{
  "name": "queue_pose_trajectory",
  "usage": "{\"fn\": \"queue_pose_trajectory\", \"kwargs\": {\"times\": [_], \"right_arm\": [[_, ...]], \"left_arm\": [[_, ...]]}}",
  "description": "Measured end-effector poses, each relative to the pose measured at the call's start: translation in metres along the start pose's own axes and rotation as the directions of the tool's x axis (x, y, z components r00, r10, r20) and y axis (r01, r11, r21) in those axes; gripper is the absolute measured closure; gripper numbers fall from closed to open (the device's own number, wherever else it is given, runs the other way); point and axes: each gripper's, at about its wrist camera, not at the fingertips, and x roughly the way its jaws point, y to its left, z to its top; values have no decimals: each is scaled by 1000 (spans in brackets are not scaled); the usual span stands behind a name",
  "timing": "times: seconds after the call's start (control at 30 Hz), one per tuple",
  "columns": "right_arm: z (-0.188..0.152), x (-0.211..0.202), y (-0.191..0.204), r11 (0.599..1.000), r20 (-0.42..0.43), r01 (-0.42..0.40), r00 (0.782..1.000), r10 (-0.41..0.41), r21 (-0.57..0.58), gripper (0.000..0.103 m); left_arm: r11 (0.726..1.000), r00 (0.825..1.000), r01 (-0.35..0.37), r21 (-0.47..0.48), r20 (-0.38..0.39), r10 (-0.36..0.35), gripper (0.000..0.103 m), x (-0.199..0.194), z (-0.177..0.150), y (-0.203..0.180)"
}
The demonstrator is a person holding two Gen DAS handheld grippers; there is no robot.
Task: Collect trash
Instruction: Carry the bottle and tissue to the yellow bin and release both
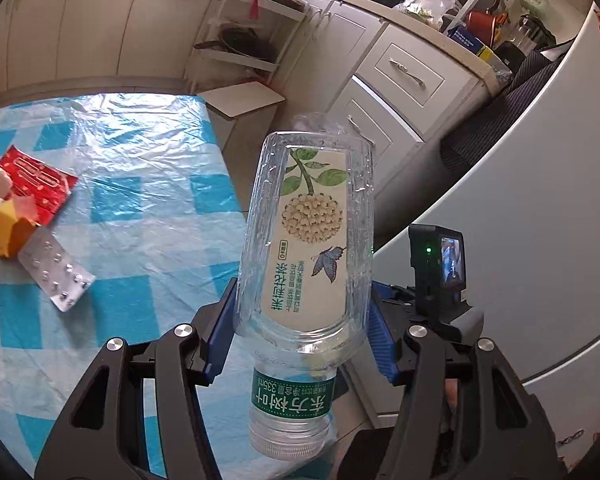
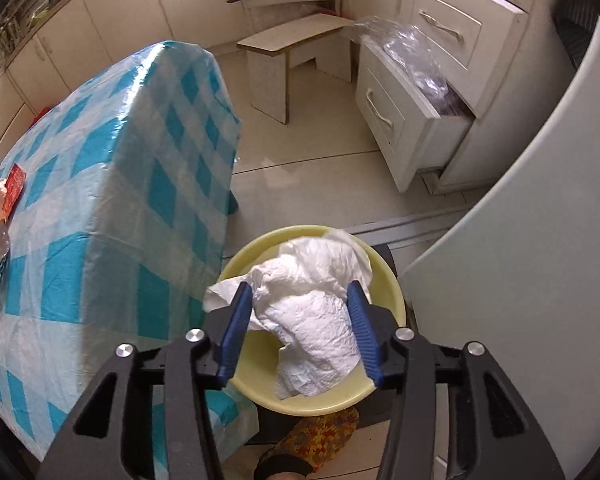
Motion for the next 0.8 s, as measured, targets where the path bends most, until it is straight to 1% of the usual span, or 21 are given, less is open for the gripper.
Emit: {"fn": "queue_pose_trajectory", "kwargs": {"times": [0.03, 0.07, 0.1, 0.17, 0.27, 0.33, 0.4, 0.47, 0.53, 0.6, 0.63, 0.67, 0.73, 0.8], "right_arm": [[0, -3, -7, 999, 7, -21, 1000, 21, 34, 52], [1, -8, -13, 997, 21, -43, 999, 42, 65, 48], [2, -15, -20, 994, 48, -58, 997, 54, 97, 45], [4, -28, -27, 990, 94, -72, 994, 60, 122, 43], [8, -49, -39, 977, 186, -126, 978, 94, 174, 40], [10, -70, -47, 965, 274, -165, 956, 105, 205, 38], [12, -90, -53, 956, 355, -193, 929, 105, 222, 35], [13, -111, -56, 948, 431, -222, 896, 106, 227, 33], [15, -126, -57, 947, 481, -230, 871, 98, 224, 31], [17, -133, -55, 948, 507, -235, 856, 98, 213, 28], [19, -134, -54, 949, 510, -238, 854, 102, 208, 27], [21, -133, -54, 949, 509, -242, 854, 108, 204, 27], [24, -131, -53, 946, 503, -259, 855, 129, 198, 27], [26, -132, -53, 942, 504, -270, 852, 138, 197, 27]], "left_arm": [[1000, 1000, 1, -2, -8, -1, 48, 6, -1, -5], [1000, 1000, -1, 0, -16, 1, 47, 12, -2, -10], [1000, 1000, -3, 4, -26, 3, 47, 19, -4, -15], [1000, 999, -11, 7, -46, 11, 47, 32, -6, -23], [1000, 997, -24, -4, -74, 24, 47, 49, -10, -26], [999, 995, -32, -19, -94, 30, 47, 63, -10, -29], [999, 994, -40, -23, -107, 37, 47, 75, -11, -33], [999, 992, -45, -24, -119, 42, 47, 88, -11, -40], [998, 989, -55, -27, -138, 51, 47, 105, -13, -47], [997, 984, -66, -30, -167, 60, 47, 121, -14, -51], [997, 981, -75, -31, -181, 68, 47, 129, -14, -53], [996, 979, -85, -31, -188, 78, 47, 135, -14, -54], [995, 974, -99, -29, -208, 91, 41, 146, -12, -55], [993, 972, -113, -30, -211, 104, 38, 150, -9, -57]]}}
